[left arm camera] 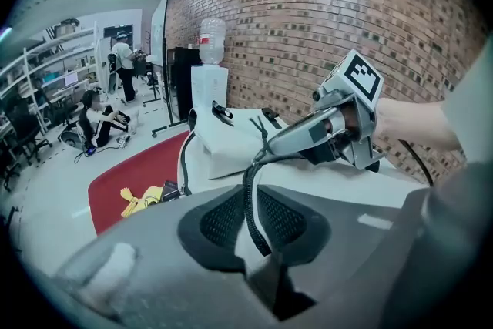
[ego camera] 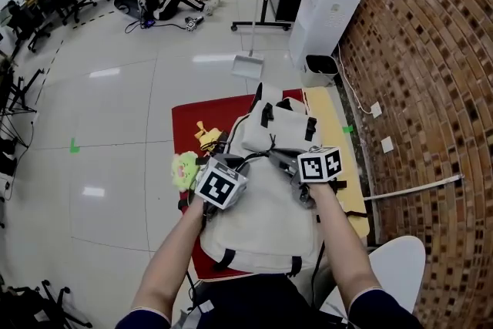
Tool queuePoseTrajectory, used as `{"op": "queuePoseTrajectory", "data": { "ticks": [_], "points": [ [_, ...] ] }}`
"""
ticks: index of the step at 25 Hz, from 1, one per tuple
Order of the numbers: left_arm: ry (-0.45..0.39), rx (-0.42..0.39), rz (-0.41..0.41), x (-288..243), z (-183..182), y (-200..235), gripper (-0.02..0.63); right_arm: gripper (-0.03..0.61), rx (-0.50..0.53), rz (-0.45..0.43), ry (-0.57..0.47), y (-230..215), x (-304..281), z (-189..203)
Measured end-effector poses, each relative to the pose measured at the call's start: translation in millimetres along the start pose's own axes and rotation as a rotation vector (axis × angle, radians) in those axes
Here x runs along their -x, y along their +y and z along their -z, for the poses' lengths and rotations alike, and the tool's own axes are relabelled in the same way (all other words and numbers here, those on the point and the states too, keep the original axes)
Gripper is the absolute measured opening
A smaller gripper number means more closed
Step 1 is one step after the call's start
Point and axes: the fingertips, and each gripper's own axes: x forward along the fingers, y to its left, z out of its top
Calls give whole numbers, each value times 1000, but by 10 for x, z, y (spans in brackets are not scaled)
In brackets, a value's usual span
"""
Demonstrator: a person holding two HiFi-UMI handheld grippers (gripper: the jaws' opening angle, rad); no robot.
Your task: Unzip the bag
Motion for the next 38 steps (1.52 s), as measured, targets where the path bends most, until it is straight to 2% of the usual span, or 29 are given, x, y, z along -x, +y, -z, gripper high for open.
{"op": "queuePoseTrajectory", "data": {
  "ticks": [1, 3, 4, 7, 9, 11, 17, 20, 24, 28, 34, 35, 38],
  "points": [
    [1, -3, 0, -2, 7, 3, 54, 42, 56, 12, 16, 3, 19, 4],
    [3, -4, 3, -5, 19, 8, 55, 120, 195, 38, 36, 34, 93, -19],
    [2, -3, 5, -3, 22, 12, 57, 116, 296, 52, 34, 78, 135, -62],
    [1, 6, 7, 11, 27, 37, 57, 55, 688, 68, 45, 287, 178, -178],
    [0, 16, 7, 10, 35, 45, 57, 65, 897, 37, 135, 391, 102, -96],
    [-1, 23, 7, 5, 39, 48, 57, 95, 1005, 9, 242, 388, -13, 47],
    [-9, 13, 6, 2, 18, 16, 55, 107, 1109, -19, 396, 213, -226, 206],
    [-12, 18, 2, 16, 12, 19, 54, 54, 1195, -10, 448, 142, -281, 200],
    [-10, 34, -1, 37, 53, 41, 54, 43, 1327, -9, 508, 127, -306, 264],
    [-10, 48, 3, 63, 99, 64, 49, 21, 1393, 1, 531, 132, -243, 296],
    [6, 40, -6, 87, 133, 33, 32, 18, 1418, 17, 526, 145, -95, 307],
    [12, 39, -11, 91, 152, 44, 11, 18, 1422, 19, 527, 141, -78, 321],
    [10, 24, -10, 99, 171, 59, 14, 18, 1413, 35, 503, 136, -70, 342]
  ]
}}
